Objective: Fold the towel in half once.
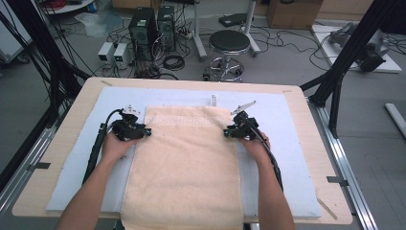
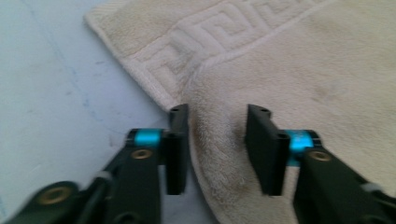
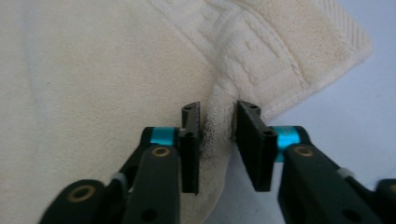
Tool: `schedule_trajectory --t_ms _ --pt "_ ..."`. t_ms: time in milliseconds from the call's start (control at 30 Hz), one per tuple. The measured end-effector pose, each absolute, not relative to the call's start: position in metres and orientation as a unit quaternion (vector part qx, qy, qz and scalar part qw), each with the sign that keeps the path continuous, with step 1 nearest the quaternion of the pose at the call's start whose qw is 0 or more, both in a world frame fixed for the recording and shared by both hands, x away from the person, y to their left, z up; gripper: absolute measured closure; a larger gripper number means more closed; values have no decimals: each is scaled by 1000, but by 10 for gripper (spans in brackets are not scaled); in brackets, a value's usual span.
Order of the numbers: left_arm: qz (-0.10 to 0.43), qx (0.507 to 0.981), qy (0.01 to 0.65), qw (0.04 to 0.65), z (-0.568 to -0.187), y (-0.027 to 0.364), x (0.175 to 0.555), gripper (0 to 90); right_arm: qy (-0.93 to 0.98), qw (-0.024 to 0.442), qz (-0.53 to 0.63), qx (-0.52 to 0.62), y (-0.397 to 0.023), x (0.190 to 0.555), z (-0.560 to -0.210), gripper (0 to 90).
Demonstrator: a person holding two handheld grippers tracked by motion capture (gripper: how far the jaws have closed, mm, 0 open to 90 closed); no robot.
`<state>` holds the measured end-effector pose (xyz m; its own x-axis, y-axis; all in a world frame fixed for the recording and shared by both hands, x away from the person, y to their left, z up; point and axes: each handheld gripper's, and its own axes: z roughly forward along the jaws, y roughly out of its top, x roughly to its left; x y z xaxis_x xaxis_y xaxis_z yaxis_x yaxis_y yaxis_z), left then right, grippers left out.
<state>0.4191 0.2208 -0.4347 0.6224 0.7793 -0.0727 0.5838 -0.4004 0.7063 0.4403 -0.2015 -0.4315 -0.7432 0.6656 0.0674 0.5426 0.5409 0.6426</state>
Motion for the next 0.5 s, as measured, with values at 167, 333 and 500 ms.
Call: schedule_trajectory --t_ms 167,333,500 --pt "122 830 403 366 -433 221 418 822 876 78 335 338 -201 439 -429 827" --pt "121 825 391 389 -421 228 415 831 870 78 361 327 -209 433 -414 834" --pt "124 808 382 431 -403 238 405 834 866 85 390 300 -215 420 -391 834"
